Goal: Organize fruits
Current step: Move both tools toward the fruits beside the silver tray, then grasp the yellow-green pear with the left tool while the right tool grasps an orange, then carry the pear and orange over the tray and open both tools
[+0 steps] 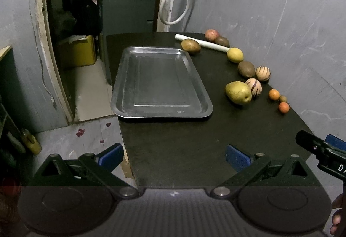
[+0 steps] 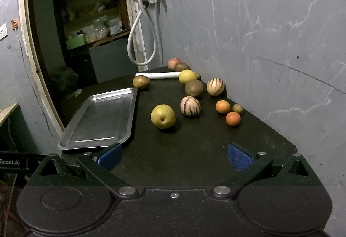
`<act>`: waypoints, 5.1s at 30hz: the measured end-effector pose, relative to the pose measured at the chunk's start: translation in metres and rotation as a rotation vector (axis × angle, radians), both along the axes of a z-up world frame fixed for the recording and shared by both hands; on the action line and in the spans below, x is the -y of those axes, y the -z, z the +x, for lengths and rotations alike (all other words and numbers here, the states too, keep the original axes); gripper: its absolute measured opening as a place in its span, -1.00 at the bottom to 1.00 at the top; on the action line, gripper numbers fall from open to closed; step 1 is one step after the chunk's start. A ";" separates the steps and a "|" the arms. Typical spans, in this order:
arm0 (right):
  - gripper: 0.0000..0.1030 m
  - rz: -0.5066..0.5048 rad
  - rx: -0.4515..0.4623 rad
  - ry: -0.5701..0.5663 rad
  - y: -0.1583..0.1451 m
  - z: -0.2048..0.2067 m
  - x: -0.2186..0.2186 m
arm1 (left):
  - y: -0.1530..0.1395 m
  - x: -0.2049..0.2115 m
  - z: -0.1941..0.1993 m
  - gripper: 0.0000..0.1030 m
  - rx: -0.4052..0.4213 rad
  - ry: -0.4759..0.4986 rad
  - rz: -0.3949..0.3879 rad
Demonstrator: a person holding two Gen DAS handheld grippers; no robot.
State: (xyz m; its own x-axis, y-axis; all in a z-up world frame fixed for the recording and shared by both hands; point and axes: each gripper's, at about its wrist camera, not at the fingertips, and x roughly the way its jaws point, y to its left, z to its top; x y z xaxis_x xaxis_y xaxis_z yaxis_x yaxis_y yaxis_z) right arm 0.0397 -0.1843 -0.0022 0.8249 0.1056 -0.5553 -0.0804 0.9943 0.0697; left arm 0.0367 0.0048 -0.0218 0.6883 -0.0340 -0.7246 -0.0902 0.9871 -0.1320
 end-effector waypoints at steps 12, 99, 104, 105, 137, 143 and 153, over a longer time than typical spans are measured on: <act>0.99 -0.044 -0.179 0.113 0.020 0.044 -0.015 | 0.004 -0.014 0.049 0.99 -0.073 0.097 -0.003; -0.32 -0.114 -0.160 0.026 0.088 0.194 0.064 | 0.072 0.124 0.251 0.27 -0.198 0.287 -0.061; -0.33 -0.091 -0.167 -0.018 0.087 0.189 0.053 | 0.071 0.118 0.248 0.24 -0.197 0.295 -0.082; -0.33 -0.086 -0.168 -0.025 0.087 0.188 0.050 | 0.071 0.116 0.247 0.24 -0.200 0.296 -0.089; -0.33 -0.064 -0.131 -0.401 0.045 0.257 -0.100 | 0.025 -0.083 0.282 0.22 -0.027 -0.045 -0.212; -0.33 -0.099 -0.123 -0.458 0.053 0.304 -0.150 | 0.035 -0.123 0.308 0.22 -0.027 -0.074 -0.205; -0.34 -0.183 -0.150 -0.514 0.082 0.347 -0.201 | 0.057 -0.146 0.341 0.22 -0.072 -0.068 -0.216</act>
State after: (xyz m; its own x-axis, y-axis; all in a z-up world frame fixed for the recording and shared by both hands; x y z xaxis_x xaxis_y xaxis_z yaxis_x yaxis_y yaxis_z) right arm 0.3870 0.0167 -0.0839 0.6034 0.3639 -0.7096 -0.5602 0.8267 -0.0523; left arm 0.3779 0.1505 -0.0789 0.6414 -0.1487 -0.7527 -0.1722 0.9281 -0.3301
